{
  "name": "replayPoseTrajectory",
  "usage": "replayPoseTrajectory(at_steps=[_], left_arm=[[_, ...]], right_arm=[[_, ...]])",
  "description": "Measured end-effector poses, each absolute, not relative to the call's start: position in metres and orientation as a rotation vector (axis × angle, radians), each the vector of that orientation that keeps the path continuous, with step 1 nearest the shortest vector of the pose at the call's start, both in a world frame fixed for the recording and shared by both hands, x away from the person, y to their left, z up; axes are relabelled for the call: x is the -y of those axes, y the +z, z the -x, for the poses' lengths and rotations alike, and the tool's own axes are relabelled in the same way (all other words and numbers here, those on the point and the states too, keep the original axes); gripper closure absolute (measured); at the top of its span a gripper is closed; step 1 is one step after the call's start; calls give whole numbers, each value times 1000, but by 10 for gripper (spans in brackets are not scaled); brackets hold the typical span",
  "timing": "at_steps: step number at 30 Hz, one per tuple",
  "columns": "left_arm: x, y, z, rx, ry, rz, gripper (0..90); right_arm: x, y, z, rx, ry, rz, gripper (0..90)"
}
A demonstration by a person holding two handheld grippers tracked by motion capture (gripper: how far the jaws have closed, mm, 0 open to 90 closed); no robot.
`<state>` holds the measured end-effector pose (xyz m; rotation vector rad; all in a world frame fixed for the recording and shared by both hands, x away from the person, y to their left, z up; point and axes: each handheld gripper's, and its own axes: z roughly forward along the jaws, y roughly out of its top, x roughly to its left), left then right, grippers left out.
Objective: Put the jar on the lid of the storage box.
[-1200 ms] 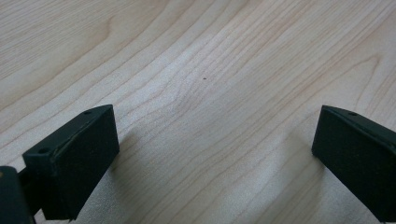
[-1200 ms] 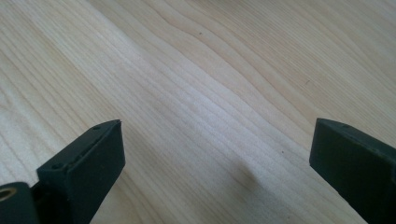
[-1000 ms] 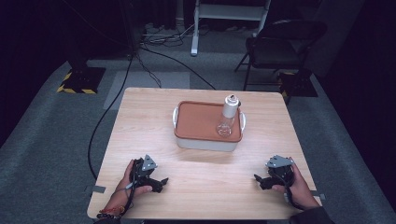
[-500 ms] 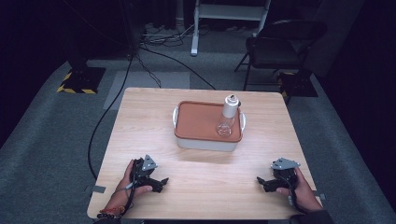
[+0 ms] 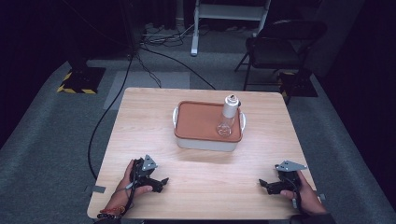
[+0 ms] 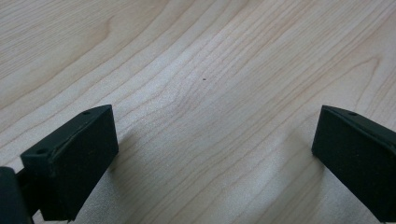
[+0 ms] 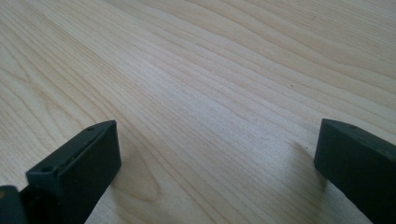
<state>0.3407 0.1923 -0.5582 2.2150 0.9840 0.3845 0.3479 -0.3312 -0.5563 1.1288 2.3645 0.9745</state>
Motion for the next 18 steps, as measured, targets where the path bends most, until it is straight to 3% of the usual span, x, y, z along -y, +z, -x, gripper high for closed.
replayPoseTrajectory(at_steps=[18], left_arm=[[-192, -558, -341, -985, 385, -2215, 3]], right_arm=[[332, -556, -349, -2374, 979, -1122, 0]])
